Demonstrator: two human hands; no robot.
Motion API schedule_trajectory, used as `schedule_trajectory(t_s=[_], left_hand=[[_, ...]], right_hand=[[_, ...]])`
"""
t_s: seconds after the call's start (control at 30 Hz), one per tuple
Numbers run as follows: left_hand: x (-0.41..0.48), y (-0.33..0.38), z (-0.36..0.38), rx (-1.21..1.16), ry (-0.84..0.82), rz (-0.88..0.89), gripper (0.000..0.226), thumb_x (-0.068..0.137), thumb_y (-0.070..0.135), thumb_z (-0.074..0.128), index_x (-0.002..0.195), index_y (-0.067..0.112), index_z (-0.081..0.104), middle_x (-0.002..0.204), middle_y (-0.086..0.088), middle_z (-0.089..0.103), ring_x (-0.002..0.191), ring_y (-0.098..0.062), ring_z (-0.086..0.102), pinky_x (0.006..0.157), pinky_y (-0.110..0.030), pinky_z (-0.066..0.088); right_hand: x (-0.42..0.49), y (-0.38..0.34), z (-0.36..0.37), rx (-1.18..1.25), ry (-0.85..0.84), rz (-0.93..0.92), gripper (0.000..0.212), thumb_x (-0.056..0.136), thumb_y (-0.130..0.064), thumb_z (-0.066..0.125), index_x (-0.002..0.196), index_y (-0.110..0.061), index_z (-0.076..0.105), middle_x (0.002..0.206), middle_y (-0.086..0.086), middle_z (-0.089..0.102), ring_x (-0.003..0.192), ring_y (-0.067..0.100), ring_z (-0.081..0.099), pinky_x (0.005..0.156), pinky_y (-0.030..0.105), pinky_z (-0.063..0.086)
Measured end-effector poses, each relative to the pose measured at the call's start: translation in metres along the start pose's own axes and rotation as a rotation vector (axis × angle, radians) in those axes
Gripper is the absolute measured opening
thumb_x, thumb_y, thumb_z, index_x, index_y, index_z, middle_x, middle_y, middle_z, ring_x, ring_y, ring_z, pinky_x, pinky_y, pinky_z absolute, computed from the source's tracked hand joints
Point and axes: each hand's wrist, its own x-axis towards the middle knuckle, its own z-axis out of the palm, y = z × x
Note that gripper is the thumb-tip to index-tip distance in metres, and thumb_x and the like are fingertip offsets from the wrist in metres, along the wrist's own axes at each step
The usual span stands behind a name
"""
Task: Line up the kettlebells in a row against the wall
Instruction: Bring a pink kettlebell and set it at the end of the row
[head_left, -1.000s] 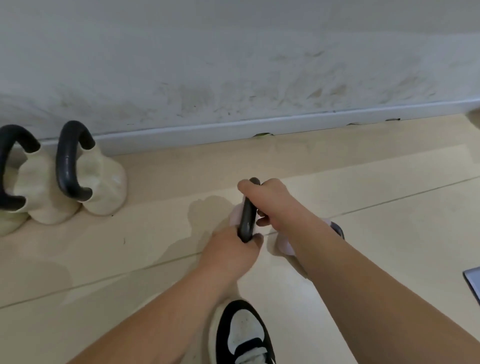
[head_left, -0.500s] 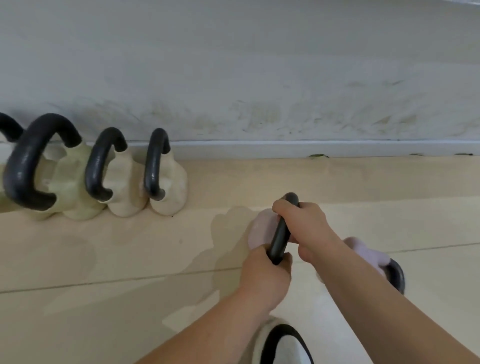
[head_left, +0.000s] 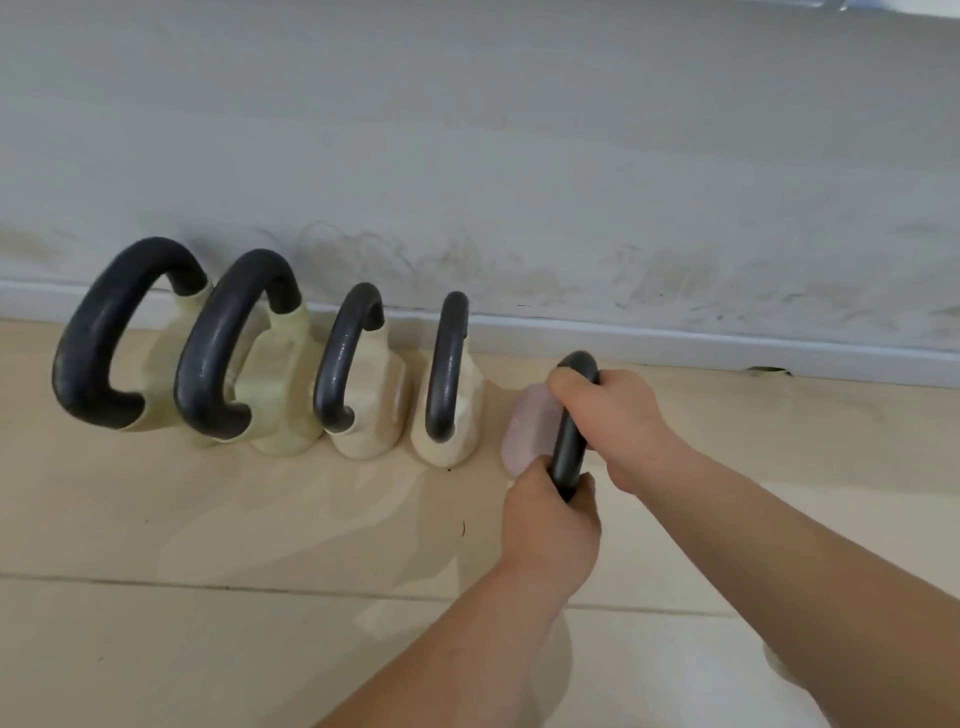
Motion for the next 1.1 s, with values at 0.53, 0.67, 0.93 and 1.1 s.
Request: schedule_trajectory(t_s=[0.53,0.67,0.93,1.1], left_hand=[[0.045,0.036,-0.028,-0.128,0.056,-0.062,0.031,0.098,0.022,0.056,0.124,0.038,0.058,0.086,0.007,0.059,0.072,-0.017,0.057,0.061,-0.025,0.045],[0.048,0.032,-0.030,-0.083,0.029,-0.048,0.027,0.096,0.028,0.059,0.122,0.037,0.058,0.084,0.005,0.058,0.071,-0.020,0.056,0.065,-0.027,0.049],[0.044,0.033,-0.032,0.019,-0.074,-0.021,0.019,0.093,0.041,0.061,0.101,0.024,0.059,0.076,0.003,0.056,0.074,-0.026,0.059,0.076,-0.038,0.057],[0.040,0.035,-0.040,0.130,-0.102,0.026,0.029,0.094,0.029,0.055,0.123,0.024,0.053,0.114,-0.013,0.064,0.104,-0.038,0.066,0.088,-0.044,0.059]], right_hand=[[0.055,-0.039,0.046,-0.138,0.034,-0.020,0.019,0.077,-0.026,0.065,0.083,-0.009,0.058,0.081,0.011,0.060,0.077,0.032,0.062,0.069,0.043,0.057],[0.057,-0.044,0.045,-0.150,-0.022,0.003,0.010,0.082,-0.017,0.064,0.084,-0.008,0.058,0.083,0.012,0.062,0.081,0.035,0.066,0.078,0.048,0.063],[0.060,-0.047,0.046,-0.221,-0.041,-0.046,0.017,0.082,-0.015,0.064,0.075,-0.010,0.049,0.075,0.009,0.051,0.070,0.029,0.055,0.065,0.035,0.044],[0.058,-0.043,0.047,-0.206,-0.017,-0.048,0.020,0.076,-0.020,0.062,0.072,-0.013,0.044,0.071,0.007,0.044,0.072,0.028,0.049,0.067,0.041,0.038]])
